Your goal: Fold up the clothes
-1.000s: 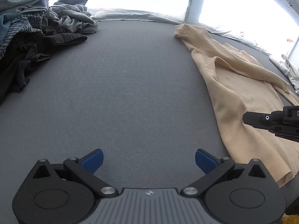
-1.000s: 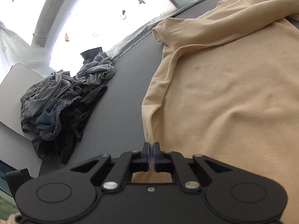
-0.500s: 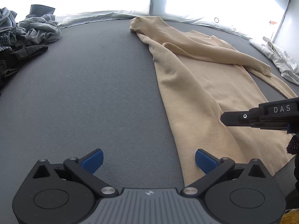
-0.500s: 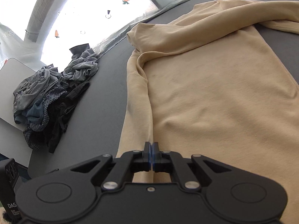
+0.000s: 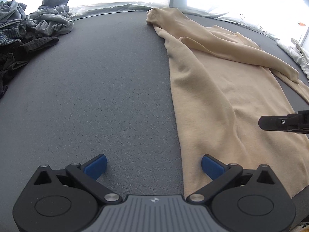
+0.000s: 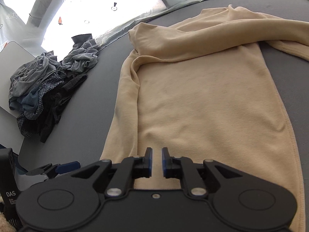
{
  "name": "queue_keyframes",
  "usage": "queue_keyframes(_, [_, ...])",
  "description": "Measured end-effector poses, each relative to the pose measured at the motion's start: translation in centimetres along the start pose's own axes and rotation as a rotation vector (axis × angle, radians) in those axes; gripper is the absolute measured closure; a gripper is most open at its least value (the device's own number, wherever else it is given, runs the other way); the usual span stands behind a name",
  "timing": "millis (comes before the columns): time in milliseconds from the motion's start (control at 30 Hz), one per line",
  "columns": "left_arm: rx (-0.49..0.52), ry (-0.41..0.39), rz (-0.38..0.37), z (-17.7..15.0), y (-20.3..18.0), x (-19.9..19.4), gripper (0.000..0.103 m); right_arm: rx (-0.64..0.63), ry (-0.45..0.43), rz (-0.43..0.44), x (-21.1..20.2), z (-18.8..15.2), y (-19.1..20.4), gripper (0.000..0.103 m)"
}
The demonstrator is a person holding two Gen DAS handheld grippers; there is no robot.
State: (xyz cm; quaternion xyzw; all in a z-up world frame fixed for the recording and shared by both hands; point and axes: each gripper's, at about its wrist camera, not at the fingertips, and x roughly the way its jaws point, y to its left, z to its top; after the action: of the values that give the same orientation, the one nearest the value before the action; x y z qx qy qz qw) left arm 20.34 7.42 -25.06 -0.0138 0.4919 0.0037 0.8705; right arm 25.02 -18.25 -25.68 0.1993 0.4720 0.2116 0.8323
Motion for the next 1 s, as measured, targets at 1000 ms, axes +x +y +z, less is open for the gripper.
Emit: queue_keyframes(1000, [-0.273, -0.112, 0.021, 20.3, 2.0, 10.1, 0.0, 0.306, -0.371, -0.439, -7.0, 14.0, -20.0, 0.059])
